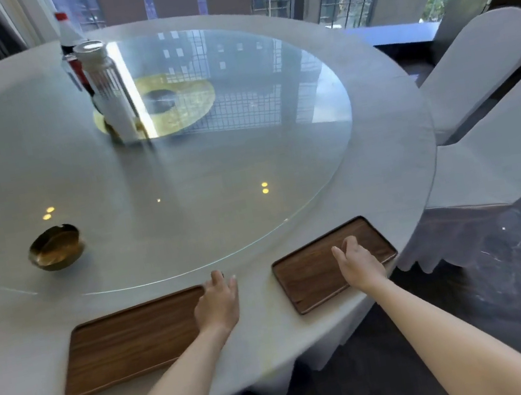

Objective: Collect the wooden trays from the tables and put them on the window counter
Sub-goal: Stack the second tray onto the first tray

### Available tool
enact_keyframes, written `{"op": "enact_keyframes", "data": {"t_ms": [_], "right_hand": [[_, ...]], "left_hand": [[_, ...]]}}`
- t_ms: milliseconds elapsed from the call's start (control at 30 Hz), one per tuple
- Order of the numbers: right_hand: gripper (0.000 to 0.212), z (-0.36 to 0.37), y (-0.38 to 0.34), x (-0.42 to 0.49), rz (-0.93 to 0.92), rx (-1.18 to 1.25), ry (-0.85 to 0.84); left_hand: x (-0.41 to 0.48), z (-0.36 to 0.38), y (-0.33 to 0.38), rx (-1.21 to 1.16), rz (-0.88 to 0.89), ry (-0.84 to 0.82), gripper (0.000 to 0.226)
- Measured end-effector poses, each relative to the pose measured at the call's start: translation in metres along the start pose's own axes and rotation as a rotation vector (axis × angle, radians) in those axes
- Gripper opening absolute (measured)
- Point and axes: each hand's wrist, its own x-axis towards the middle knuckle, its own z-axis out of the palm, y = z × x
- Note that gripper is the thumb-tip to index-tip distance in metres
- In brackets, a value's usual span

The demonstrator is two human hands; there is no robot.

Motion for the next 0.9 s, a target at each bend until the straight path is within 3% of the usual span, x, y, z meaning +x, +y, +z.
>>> {"op": "enact_keyframes", "data": {"t_ms": [200, 533, 700, 900], "right_hand": [[0.047, -0.038, 0.066, 0.039, 0.019, -0.03, 0.034], [0.047, -0.035, 0.095, 0.064, 0.051, -0.061, -0.051], [0.046, -0.034, 0.095, 0.067, 0.076, 0.003, -0.05], [0.038, -0.038, 0.089, 0.067, 0.102, 0.106, -0.007]], "left_hand": [[-0.022, 0.069, 0.064, 0.155, 0.062, -0.189, 0.044], [-0.016, 0.086, 0.082, 0.162, -0.178, -0.111, 0.051], [-0.013, 0.095, 0.089, 0.018, -0.347, -0.094, 0.054], [-0.011, 0.087, 0.085, -0.013, -0.311, -0.054, 0.053]]}}
